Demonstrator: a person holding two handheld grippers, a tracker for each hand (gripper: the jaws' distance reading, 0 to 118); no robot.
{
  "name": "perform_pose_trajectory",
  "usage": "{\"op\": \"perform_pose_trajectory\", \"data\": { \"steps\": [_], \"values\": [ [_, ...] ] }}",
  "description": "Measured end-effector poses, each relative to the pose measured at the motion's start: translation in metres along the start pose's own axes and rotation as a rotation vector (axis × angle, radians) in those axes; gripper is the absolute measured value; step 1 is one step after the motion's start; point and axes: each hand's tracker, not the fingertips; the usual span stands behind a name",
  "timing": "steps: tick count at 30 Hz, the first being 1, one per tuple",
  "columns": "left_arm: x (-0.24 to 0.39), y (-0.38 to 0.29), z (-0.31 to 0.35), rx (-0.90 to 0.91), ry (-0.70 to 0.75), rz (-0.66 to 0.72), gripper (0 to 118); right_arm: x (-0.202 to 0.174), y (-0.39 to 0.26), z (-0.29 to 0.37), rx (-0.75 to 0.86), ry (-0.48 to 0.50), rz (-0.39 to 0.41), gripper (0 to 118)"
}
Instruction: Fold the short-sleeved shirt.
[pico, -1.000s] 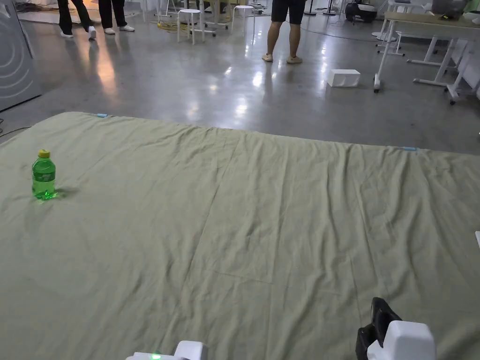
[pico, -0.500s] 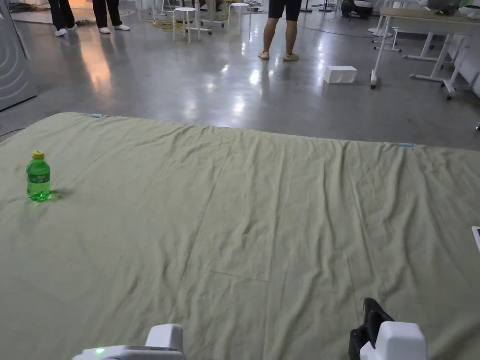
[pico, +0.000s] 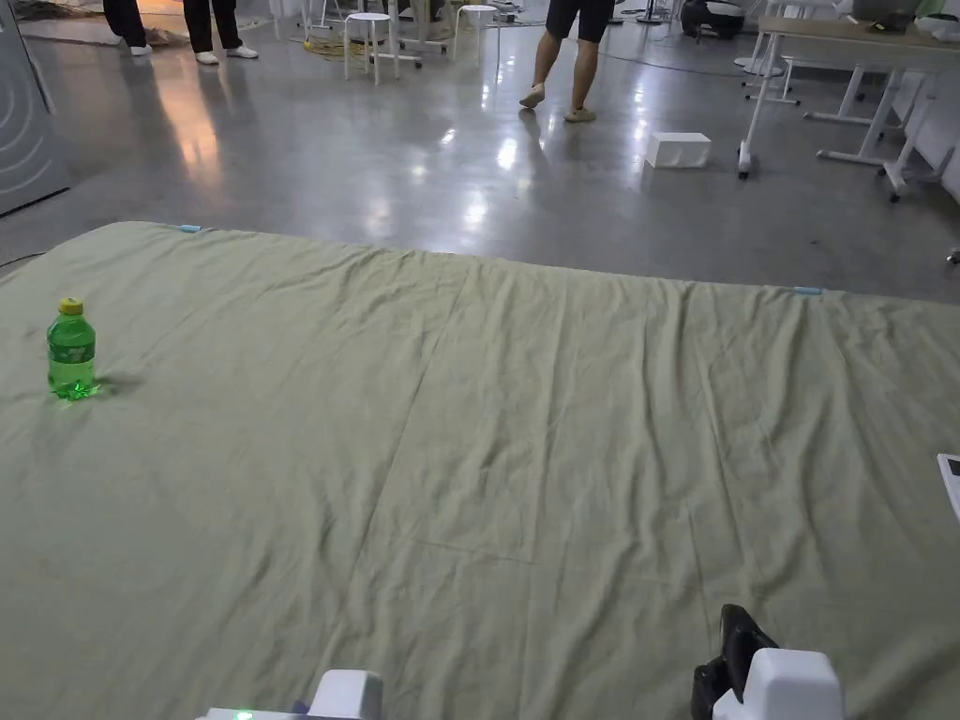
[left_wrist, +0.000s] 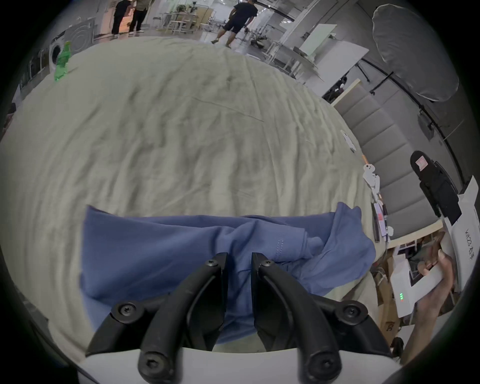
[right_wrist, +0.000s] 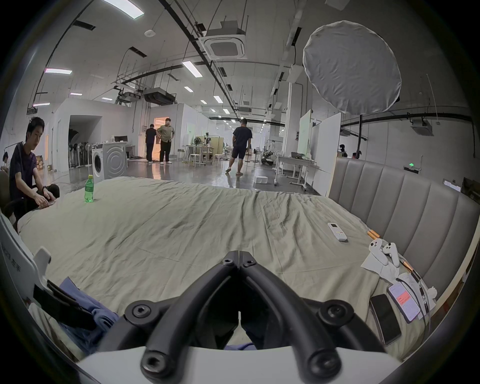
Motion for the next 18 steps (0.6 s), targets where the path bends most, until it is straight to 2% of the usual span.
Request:
{"op": "perform_pose_trajectory", "data": {
  "steps": [1,16,17,18],
  "values": [
    [0.002,-0.002,-0.004,0.001,-0.041,0.007,19,0.0,-0.001,0.0,0.0,0.0,0.0,0],
    [0.027,-0.014,0.0,0.007,0.014,-0.078,18,-0.007,-0.003,-0.004,-0.018,0.026,0.022,0],
    [0.025,-0.012,0.005,0.02,0.007,-0.076,21,-0.007,-0.002,-0.004,-0.017,0.027,0.022,0],
    [0.023,-0.009,0.014,0.045,-0.021,-0.069,30,-0.007,-0.001,-0.004,-0.016,0.029,0.021,0]
  ]
}}
